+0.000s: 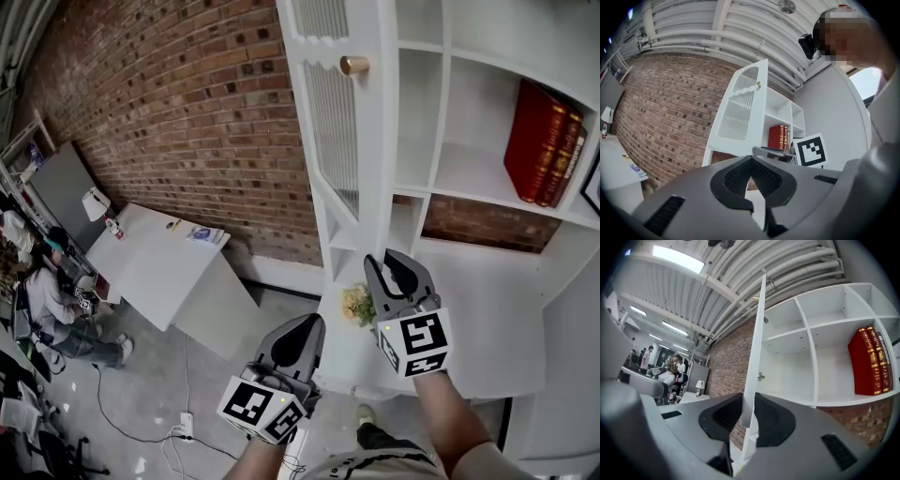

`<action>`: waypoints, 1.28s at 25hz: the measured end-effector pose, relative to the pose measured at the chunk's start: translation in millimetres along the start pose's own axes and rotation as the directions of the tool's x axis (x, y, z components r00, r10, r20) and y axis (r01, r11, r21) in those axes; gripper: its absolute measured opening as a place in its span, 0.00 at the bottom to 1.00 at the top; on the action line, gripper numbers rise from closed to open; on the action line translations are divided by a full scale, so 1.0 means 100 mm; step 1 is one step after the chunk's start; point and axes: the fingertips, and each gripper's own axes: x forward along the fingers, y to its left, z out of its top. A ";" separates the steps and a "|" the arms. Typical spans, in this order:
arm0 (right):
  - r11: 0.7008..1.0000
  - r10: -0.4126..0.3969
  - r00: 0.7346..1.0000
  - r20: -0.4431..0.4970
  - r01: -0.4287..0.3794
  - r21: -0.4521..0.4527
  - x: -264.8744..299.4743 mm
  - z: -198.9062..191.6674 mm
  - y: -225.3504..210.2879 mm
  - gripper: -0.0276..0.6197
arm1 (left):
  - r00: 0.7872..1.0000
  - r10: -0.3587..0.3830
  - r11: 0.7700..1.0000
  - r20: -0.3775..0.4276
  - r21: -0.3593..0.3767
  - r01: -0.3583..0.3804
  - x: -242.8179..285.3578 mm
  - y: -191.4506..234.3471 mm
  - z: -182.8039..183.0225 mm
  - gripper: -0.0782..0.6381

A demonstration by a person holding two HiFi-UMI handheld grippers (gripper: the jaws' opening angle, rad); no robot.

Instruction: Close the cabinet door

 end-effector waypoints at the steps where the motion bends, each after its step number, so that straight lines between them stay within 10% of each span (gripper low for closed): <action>1: 1.000 0.000 1.000 0.000 0.000 0.006 0.00 0.00 -0.06 0.17 | 1.000 -0.010 1.000 -0.001 0.000 0.010 0.06 -0.02 0.01 0.12; 32: 0.996 -0.073 0.997 -0.008 0.072 -0.052 0.45 -0.23 -1.58 0.28 | 0.984 -0.176 0.984 -0.009 -0.002 0.176 2.17 -0.45 -0.19 0.12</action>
